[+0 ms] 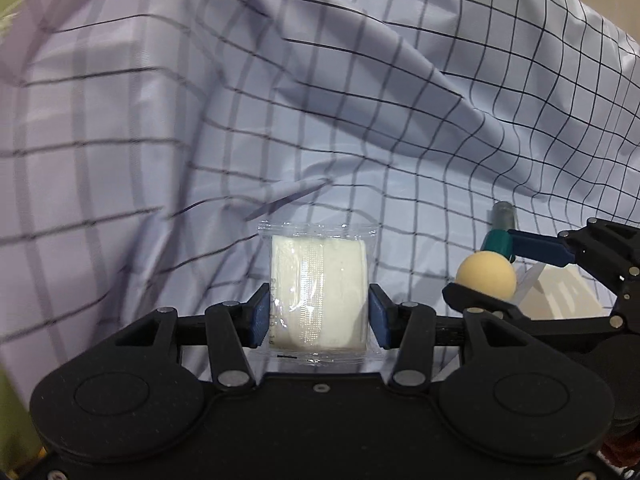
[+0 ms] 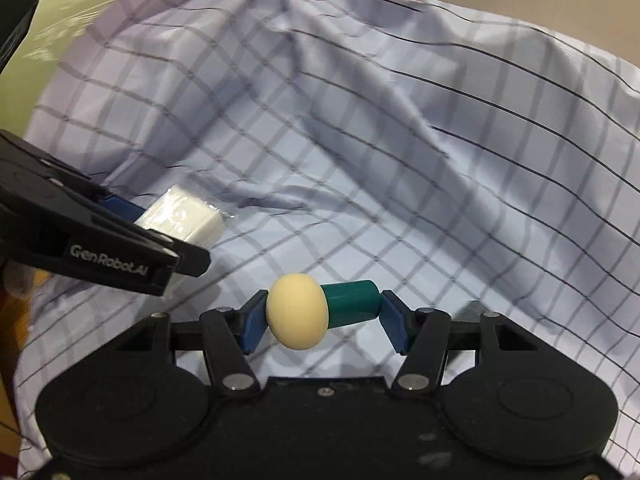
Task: Organize soft objects
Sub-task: 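Carry the packet over the basket with the left tool while the right tool carries the sponge stick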
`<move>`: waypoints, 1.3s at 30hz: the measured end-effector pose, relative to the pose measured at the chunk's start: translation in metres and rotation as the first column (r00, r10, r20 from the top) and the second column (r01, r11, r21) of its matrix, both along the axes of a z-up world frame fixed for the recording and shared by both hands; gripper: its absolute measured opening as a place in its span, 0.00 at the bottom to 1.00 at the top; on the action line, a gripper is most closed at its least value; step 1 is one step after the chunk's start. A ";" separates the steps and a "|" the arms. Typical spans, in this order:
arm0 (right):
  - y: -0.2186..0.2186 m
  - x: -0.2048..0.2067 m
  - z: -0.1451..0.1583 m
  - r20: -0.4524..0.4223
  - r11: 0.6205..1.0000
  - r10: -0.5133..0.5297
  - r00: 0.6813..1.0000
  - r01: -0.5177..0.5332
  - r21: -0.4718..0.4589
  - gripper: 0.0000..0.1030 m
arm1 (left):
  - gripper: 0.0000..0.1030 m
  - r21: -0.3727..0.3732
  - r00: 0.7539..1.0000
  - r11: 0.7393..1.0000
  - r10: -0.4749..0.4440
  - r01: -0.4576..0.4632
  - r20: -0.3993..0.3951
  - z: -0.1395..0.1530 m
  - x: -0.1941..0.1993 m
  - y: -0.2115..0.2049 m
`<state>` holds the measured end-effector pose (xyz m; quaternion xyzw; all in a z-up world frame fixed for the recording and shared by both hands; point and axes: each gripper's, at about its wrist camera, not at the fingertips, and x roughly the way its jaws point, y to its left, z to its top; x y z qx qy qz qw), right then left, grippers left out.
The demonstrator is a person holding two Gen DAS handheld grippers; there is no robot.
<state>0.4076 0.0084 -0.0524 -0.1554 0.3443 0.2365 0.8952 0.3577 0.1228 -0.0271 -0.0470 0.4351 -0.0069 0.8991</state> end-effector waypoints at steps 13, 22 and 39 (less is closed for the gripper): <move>0.015 -0.124 0.008 0.011 0.982 0.188 0.982 -0.188 -0.011 0.56 | 0.47 -0.038 0.997 0.996 0.077 -0.078 -0.006 0.002 -0.093 0.017; -0.041 -0.229 0.010 -0.024 0.987 0.154 0.988 -0.153 0.038 0.56 | 0.47 -0.054 0.999 0.999 0.000 -0.002 -0.040 0.000 -0.160 -0.017; -0.161 -0.355 0.003 -0.097 0.898 -0.365 0.926 0.377 0.226 0.57 | 0.47 -0.094 0.952 0.953 -0.296 0.288 -0.080 -0.003 -0.246 -0.123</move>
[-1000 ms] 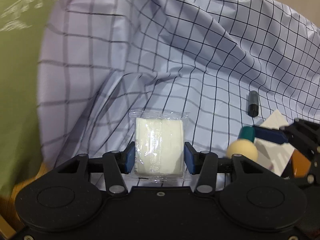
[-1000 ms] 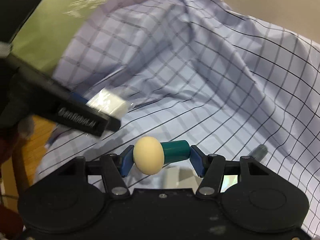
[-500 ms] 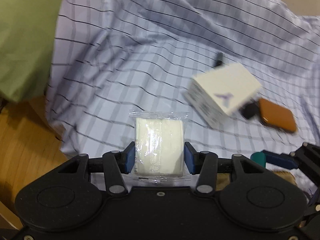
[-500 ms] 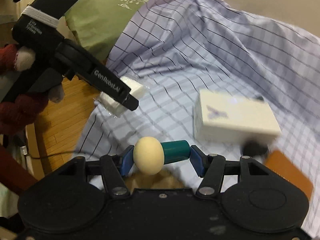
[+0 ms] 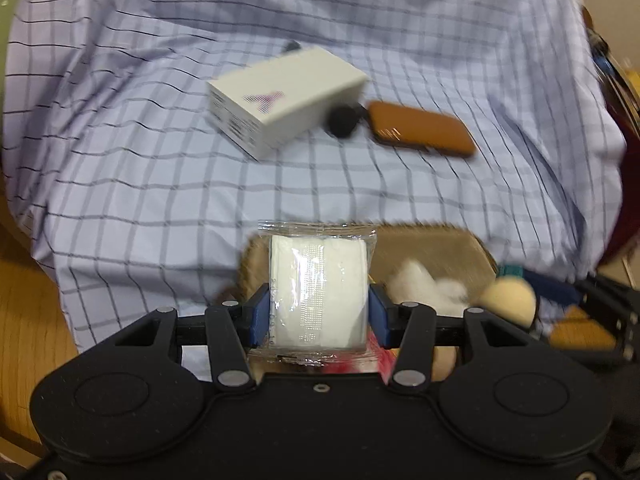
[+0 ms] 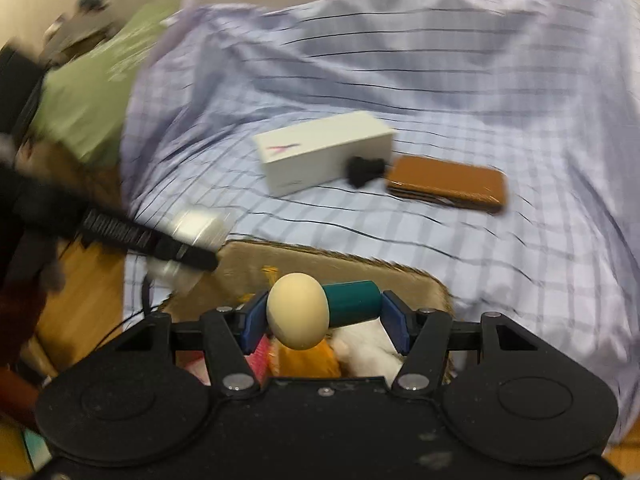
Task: Organize soft objects
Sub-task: 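Carry the packet over the basket with the left tool while the right tool carries the sponge stick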
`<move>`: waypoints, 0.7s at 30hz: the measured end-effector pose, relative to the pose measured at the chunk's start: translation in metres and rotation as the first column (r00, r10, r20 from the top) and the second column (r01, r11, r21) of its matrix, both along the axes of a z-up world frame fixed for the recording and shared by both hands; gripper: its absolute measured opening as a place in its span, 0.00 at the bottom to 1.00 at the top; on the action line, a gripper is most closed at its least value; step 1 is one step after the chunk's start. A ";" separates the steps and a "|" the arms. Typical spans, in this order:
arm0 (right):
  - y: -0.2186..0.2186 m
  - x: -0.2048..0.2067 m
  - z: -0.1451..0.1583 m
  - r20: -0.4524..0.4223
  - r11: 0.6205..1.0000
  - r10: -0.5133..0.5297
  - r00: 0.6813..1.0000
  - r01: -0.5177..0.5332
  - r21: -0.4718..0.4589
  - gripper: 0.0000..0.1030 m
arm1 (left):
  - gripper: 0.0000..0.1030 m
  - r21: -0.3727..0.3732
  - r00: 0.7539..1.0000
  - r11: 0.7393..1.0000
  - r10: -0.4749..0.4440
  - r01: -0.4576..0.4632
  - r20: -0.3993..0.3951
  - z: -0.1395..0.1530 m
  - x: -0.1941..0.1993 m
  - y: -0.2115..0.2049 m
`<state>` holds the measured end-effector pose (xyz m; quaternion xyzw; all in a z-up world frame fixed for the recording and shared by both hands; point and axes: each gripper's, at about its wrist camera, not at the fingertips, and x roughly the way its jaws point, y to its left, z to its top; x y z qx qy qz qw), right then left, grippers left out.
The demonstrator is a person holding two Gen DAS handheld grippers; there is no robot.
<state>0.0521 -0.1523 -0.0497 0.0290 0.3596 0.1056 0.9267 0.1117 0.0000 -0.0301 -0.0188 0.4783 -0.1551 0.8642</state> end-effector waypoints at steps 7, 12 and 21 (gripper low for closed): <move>-0.031 -0.018 0.002 0.007 0.985 -0.157 0.988 0.156 0.068 0.57 | 0.47 0.003 0.997 0.998 -0.064 0.064 -0.036 -0.014 -0.029 -0.018; -0.030 -0.032 0.008 0.034 0.978 -0.190 0.981 0.186 0.092 0.57 | 0.47 -0.007 0.995 0.997 -0.079 0.079 -0.060 -0.023 -0.041 -0.025; -0.034 -0.050 0.011 0.030 0.969 -0.217 0.976 0.212 0.124 0.58 | 0.47 -0.026 0.995 0.996 -0.084 0.082 -0.054 -0.024 -0.045 -0.033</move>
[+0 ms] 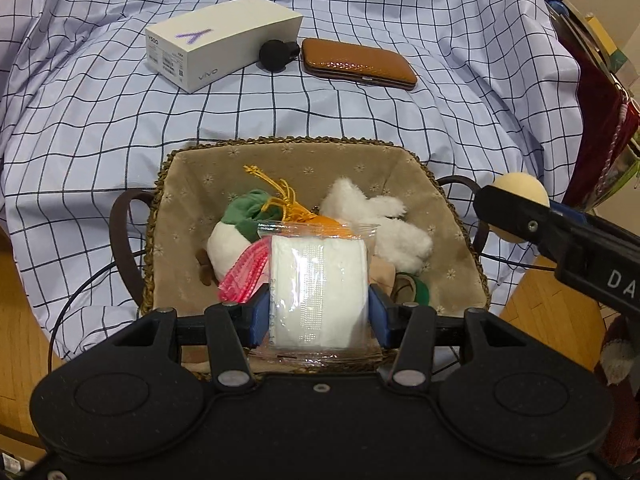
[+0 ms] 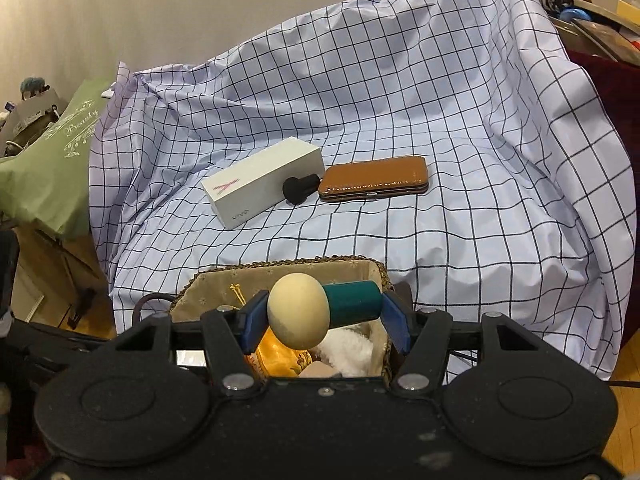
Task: Organize soft objects
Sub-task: 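Carry the packet over the basket with the left tool while the right tool carries the sponge stick, then open the left tool to drop the packet while the right tool releases the sponge stick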
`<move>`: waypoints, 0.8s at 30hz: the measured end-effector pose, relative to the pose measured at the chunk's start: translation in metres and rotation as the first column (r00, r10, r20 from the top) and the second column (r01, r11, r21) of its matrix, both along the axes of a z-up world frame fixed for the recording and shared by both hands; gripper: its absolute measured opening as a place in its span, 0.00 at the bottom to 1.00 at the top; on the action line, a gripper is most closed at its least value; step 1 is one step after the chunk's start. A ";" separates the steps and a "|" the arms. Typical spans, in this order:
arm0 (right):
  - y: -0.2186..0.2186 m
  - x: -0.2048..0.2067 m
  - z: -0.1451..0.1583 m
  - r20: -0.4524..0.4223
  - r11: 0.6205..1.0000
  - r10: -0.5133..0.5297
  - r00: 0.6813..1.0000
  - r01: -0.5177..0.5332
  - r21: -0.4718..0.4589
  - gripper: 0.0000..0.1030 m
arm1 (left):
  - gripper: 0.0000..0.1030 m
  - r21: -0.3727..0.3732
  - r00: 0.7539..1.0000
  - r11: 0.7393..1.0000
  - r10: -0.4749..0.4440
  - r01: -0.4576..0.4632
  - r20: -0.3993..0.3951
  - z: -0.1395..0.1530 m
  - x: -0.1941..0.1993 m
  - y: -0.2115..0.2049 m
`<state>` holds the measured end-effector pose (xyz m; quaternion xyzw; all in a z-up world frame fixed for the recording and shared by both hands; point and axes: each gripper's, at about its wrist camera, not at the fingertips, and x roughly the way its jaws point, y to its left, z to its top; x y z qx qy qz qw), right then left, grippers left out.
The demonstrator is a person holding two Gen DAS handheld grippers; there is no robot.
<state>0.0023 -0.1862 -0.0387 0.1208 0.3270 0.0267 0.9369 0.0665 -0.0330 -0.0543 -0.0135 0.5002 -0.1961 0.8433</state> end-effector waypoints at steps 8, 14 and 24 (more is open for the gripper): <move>0.000 -0.003 -0.004 -0.018 1.000 -0.030 0.999 0.030 0.000 0.58 | 0.47 0.034 0.999 0.999 0.028 -0.029 0.036 0.000 -0.008 -0.007; 0.000 -0.013 -0.005 -0.023 0.998 -0.057 0.998 0.057 0.013 0.58 | 0.47 0.061 0.992 0.995 0.070 -0.076 0.107 0.006 -0.023 -0.008; 0.010 -0.024 0.006 0.006 0.999 -0.043 0.999 0.043 -0.008 0.58 | 0.47 0.026 0.985 0.994 0.100 -0.105 0.139 0.011 -0.033 -0.001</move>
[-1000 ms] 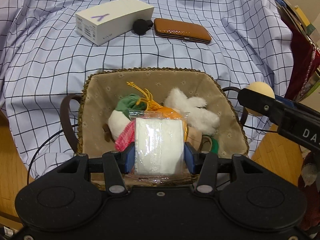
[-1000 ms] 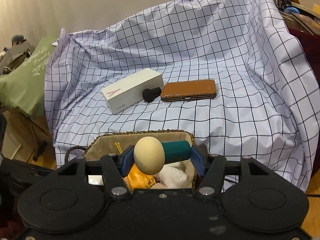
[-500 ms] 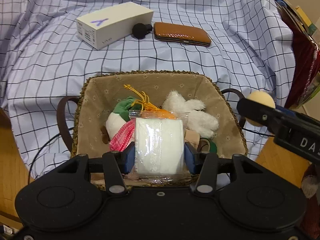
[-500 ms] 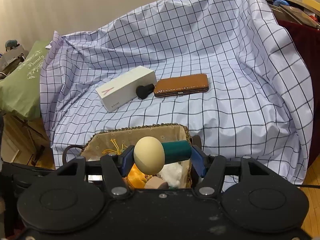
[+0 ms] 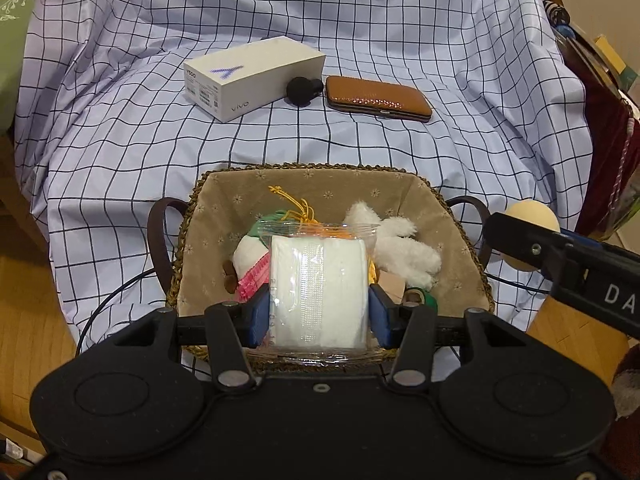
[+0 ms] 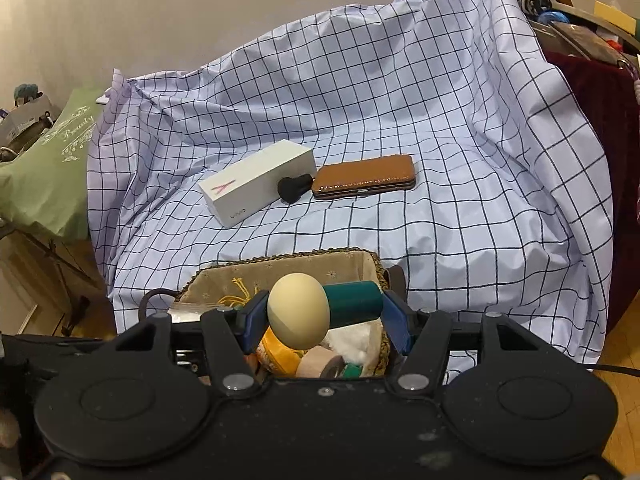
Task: Organize soft objects
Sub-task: 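Open the left tool to drop the packet while the right tool releases the sponge stick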
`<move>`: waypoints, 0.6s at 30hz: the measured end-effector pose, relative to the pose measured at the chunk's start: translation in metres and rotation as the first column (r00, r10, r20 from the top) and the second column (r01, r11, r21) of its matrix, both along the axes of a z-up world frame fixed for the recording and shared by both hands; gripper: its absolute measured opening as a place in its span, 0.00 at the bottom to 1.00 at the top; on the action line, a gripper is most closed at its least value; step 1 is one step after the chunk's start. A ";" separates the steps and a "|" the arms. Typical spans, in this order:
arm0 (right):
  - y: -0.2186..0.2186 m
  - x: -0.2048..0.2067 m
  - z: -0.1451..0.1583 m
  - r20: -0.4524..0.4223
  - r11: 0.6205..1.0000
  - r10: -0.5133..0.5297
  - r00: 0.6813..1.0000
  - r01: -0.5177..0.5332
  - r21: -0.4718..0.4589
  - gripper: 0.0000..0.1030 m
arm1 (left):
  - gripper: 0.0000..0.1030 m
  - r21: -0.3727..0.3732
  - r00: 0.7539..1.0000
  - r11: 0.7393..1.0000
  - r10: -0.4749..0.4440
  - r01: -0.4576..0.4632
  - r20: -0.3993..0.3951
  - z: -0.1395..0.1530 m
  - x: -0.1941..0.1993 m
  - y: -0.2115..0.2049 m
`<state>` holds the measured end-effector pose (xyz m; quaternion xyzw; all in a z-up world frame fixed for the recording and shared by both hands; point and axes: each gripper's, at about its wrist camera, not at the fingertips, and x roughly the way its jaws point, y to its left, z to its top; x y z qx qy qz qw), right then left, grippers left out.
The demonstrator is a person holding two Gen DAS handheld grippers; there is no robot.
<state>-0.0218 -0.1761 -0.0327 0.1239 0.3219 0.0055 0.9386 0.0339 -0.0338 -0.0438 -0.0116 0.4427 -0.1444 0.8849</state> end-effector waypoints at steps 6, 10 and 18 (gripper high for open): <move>0.003 0.003 -0.003 -0.020 1.000 -0.003 1.000 0.003 -0.006 0.58 | 0.47 -0.041 1.000 0.999 0.015 -0.015 0.000 -0.004 0.008 0.002; 0.000 0.004 -0.005 -0.034 1.000 -0.014 0.999 0.014 -0.005 0.58 | 0.61 -0.059 1.000 0.998 0.026 -0.025 0.010 -0.004 0.013 0.000; 0.001 0.005 -0.007 -0.049 1.000 -0.006 0.999 0.005 -0.011 0.58 | 0.66 -0.058 0.996 0.995 0.081 -0.078 0.037 -0.001 0.007 0.009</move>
